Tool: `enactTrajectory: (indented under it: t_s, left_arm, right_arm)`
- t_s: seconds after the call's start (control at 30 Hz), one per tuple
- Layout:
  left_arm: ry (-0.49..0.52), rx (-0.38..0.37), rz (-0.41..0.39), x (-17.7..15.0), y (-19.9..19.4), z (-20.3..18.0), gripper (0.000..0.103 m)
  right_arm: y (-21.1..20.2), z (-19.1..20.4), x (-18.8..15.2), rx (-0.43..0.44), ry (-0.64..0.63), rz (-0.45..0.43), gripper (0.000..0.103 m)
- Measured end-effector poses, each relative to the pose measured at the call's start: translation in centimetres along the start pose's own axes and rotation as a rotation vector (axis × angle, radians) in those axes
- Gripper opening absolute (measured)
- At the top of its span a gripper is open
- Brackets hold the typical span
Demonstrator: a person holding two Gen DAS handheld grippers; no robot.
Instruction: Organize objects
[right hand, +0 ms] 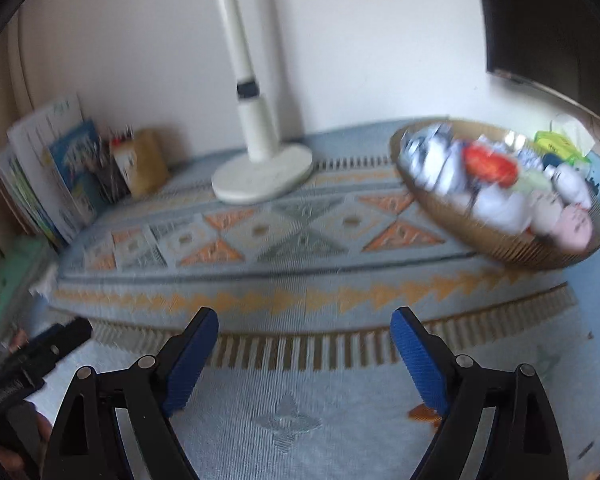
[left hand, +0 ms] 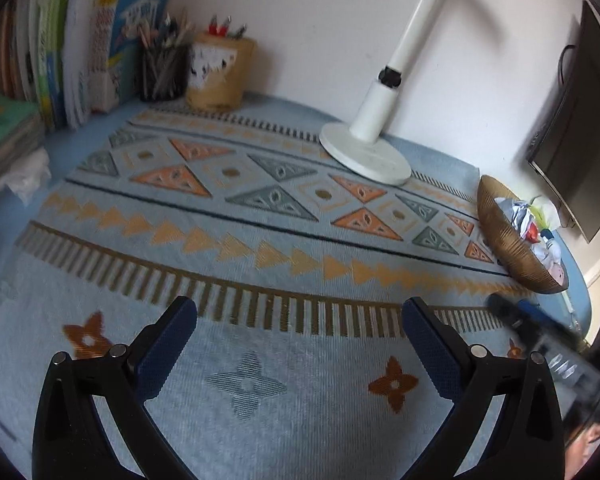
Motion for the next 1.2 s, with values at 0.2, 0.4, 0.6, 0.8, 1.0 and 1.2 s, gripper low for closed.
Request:
enactTrajectory:
  t_s: [0.2, 0.4, 0.6, 0.8, 1.0, 1.2]
  left_arm:
    - [0.048, 0.020, 0.003, -0.5, 1.9, -1.8, 0.102]
    - [0.156, 0.102, -0.032, -1.1, 1.8, -2.8, 0.102]
    - [0.135, 0.154, -0.023, -0.9, 2.2, -2.1, 0.102]
    - [0.152, 0.223, 0.010, -1.2, 3.2, -1.9, 0.102]
    - [0.186, 0.233, 0.021, -1.6, 3.3, -2.4, 0.102]
    - [0.185, 0.274, 0.057, -1.9, 4.0, -2.0, 0.102]
  right_arm:
    - [0.8, 0.6, -0.8, -0.068, -0.058, 0.019, 0.088]
    - [1.9, 1.7, 0.3, -0.070, -0.155, 0.009, 0.088]
    - [1.9, 1.6, 0.3, -0.013, -0.131, -0.005, 0.094]
    - [1.6, 1.5, 0.4, -0.049, -0.135, -0.005, 0.103]
    - [1.2, 1.6, 0.4, -0.054, -0.155, -0.025, 0.103]
    - [1.5, 1.2, 0.3, -0.047, -0.127, -0.008, 0.103]
Point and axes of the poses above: each gripper's, at about its wrist camera, not at the fingertips, and y roughly the way its jaws point, z to its left, x to its top, the point moved 7 cm from there along y, roughly the way its jaws point, and after that the axes turned 13 degrees about -y, right-handed, at the moved point
